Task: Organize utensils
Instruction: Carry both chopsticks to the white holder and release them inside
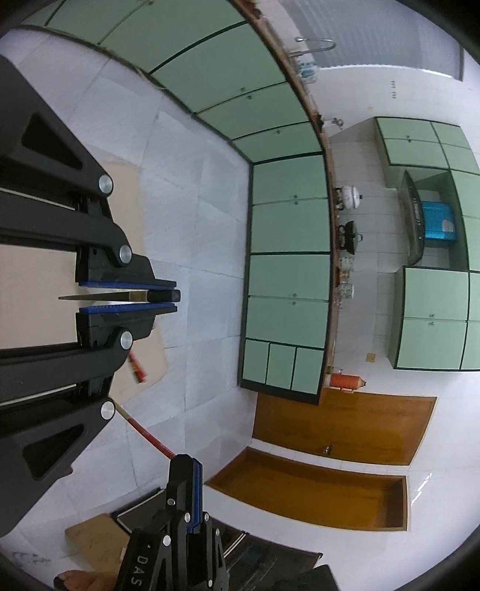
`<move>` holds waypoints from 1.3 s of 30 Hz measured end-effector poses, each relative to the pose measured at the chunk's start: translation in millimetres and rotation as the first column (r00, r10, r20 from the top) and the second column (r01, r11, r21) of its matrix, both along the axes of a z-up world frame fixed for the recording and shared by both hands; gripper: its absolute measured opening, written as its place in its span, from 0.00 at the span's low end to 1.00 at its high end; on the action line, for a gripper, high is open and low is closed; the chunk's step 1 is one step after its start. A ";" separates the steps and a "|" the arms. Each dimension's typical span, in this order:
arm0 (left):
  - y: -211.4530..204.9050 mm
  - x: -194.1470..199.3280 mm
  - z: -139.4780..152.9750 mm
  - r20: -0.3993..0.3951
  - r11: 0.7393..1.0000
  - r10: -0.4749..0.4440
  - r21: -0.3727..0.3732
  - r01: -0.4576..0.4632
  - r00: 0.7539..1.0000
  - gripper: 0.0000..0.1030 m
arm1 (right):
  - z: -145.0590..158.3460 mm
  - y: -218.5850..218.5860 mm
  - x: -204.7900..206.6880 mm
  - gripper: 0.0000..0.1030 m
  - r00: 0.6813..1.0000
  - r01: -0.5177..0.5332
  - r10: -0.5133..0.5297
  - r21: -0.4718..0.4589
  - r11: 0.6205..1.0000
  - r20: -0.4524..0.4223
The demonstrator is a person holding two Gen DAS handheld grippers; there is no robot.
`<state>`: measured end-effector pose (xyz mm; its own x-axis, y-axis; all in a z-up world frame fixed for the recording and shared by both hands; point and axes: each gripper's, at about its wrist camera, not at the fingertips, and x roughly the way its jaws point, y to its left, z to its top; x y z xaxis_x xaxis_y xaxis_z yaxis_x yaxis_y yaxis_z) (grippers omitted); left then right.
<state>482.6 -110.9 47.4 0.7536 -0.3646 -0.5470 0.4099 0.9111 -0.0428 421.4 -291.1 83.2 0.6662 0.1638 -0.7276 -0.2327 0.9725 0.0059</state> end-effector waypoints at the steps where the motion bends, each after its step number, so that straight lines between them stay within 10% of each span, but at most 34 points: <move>1: -2.0 8.1 3.5 0.009 1.000 0.003 0.000 -0.003 1.000 0.06 | 2.1 0.2 8.4 0.05 1.000 0.004 -0.004 0.000 1.000 0.003; 10: -15.5 69.3 12.9 0.046 0.999 0.027 -0.030 -0.026 0.999 0.06 | -8.9 -7.5 79.6 0.05 0.999 0.045 -0.045 -0.004 0.999 -0.002; 26: -17.4 132.3 -96.2 -0.107 0.998 0.054 0.022 -0.051 0.993 0.07 | -112.1 -25.1 132.1 0.17 0.988 0.084 -0.083 0.008 0.996 -0.132; 39: 26.4 60.7 -80.2 -0.036 0.990 0.128 0.057 -0.126 0.991 0.50 | -99.8 -49.0 45.7 0.30 0.994 0.103 -0.107 0.110 0.989 0.028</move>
